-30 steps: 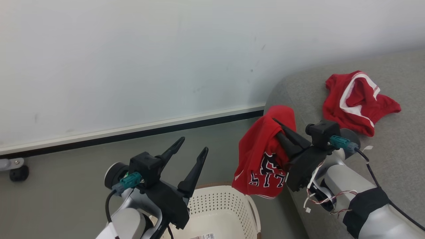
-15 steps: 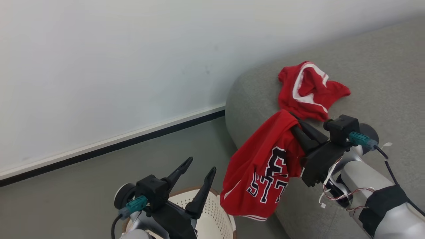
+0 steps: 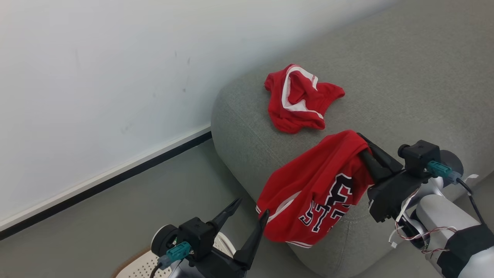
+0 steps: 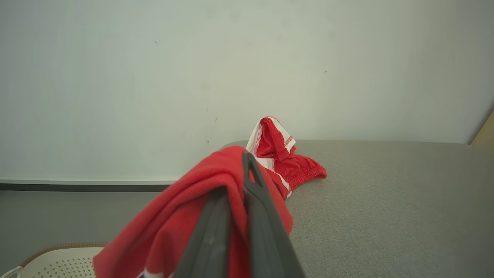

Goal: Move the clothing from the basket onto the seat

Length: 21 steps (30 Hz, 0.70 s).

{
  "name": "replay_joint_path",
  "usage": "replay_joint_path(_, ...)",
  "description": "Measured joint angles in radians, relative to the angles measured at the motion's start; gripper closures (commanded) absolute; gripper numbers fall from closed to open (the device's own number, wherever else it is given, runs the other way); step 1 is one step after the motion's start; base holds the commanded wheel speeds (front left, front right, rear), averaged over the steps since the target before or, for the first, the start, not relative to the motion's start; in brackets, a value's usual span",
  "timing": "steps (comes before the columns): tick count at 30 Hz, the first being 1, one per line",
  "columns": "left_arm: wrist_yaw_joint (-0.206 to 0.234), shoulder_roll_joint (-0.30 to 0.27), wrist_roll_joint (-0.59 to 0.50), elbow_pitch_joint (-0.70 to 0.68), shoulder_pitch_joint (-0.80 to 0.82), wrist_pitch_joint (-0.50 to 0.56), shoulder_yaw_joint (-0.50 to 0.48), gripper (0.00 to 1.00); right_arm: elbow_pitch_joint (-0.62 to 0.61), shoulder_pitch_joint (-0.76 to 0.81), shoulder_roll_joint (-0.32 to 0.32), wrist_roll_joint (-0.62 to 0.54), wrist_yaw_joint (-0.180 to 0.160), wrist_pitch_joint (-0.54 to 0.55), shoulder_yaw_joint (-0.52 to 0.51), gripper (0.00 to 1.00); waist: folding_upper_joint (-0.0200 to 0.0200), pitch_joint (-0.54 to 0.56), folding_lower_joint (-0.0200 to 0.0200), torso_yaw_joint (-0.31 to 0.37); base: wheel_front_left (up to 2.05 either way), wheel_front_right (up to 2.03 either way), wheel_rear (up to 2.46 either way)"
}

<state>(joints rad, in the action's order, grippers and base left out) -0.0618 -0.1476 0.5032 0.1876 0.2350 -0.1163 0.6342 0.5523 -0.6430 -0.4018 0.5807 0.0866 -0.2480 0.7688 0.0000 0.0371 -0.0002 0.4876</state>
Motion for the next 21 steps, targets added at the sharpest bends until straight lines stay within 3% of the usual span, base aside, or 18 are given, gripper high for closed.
replay_joint_path(12, -0.008, 0.002, -0.012, 0.012, 0.009, 0.000, 0.017, 0.00, -0.016, -0.016, -0.005, 0.001, -0.016, 0.000, -0.012, 1.00, 0.0000, -0.043, 0.0002, 0.042, 0.00, 0.00, 0.00)
replay_joint_path(21, 0.015, -0.019, -0.037, -0.033, 0.026, 0.018, 0.013, 0.00, 0.027, -0.241, -0.012, 0.001, -0.007, 0.010, -0.074, 1.00, 0.0000, -0.106, 0.0002, 0.029, 0.00, 0.00, 0.00)
